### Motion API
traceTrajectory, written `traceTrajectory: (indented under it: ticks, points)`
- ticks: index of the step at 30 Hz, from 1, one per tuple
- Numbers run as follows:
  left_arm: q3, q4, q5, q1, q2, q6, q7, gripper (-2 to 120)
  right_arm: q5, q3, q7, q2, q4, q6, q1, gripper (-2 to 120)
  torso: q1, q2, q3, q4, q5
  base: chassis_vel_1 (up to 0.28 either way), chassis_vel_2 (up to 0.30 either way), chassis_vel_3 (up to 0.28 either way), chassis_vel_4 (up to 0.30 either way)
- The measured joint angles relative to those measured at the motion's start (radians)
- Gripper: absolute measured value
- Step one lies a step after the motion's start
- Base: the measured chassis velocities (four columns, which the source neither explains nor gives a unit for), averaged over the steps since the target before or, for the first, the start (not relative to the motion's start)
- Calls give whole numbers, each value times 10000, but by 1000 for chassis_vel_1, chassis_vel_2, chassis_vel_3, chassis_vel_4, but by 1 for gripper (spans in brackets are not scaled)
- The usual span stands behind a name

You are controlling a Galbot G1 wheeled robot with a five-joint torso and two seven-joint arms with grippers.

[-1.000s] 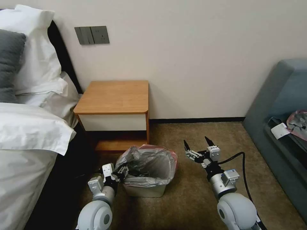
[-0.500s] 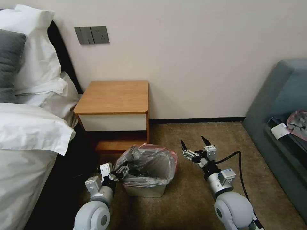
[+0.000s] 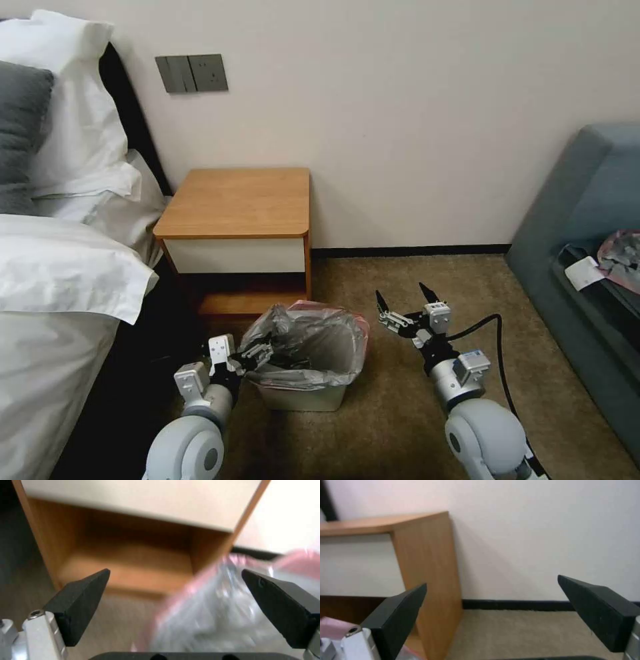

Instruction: Pick up the garbage bag from the table and place it over the trash can.

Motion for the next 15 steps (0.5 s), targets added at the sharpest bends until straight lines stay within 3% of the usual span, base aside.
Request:
traceTrajectory:
  ticks: [6, 15]
  points:
    - [-121, 818, 1272, -290, 315, -1133, 491, 99, -1039, -229, 398, 627, -440, 868, -504, 100, 0, 0, 0, 0, 0, 0, 0, 0, 0]
    - [-169, 1218, 1527, -479, 443, -1331, 531, 93, -1739, 32, 234, 1076, -857, 1698, -626, 100, 0, 0, 1, 0, -1, 0, 0, 0, 0]
